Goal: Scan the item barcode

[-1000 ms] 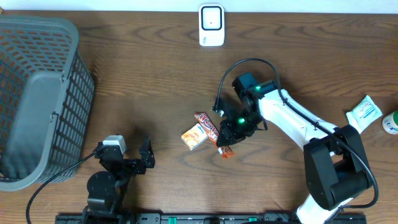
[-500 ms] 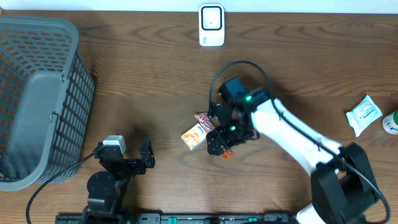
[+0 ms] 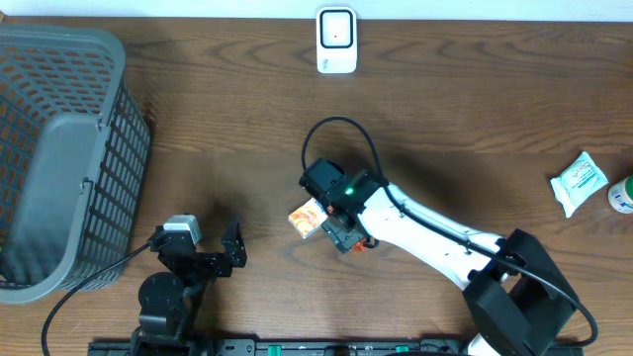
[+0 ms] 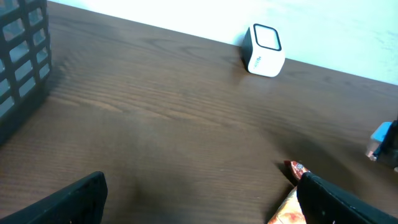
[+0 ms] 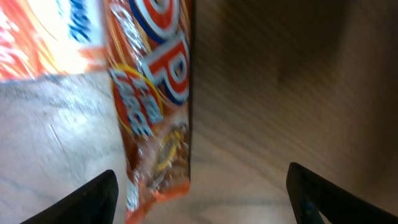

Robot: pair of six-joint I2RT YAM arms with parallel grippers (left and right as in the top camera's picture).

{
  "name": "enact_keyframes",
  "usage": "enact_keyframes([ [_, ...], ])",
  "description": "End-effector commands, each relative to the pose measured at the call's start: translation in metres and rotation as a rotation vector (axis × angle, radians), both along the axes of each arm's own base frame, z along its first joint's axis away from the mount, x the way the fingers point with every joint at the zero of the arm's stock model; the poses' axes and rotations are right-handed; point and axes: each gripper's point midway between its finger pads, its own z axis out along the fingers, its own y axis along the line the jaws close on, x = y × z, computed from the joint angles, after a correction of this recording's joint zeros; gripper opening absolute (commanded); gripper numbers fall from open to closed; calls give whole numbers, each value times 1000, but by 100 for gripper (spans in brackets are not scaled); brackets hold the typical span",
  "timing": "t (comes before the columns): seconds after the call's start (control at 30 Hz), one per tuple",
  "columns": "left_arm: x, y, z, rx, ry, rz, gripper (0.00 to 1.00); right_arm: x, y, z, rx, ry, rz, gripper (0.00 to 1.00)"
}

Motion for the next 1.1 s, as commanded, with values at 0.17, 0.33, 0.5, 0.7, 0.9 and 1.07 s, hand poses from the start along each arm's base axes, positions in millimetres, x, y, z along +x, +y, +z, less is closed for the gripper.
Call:
enact_keyframes([
  [0.17, -2, -1, -12, -8, 38, -8, 98, -1, -8, -23, -87, 12, -4, 81],
  [0.33, -2, -1, -12, -8, 38, -8, 98, -8, -5, -35, -108, 38, 13, 80],
  [0.5, -2, -1, -12, -8, 38, -8, 98, -11, 3, -35, -104, 29, 39, 81],
  [0.7, -2, -2, -12, -8, 38, -8, 98, -12, 5, -35, -106, 18, 36, 85],
  [0.9, -2, -1, -12, -8, 38, -8, 98, -18, 9, -37, -75, 54, 30, 84],
  [1.07, -2, -1, -12, -8, 38, -8, 98, -21, -3, -34, -136, 56, 22, 81],
])
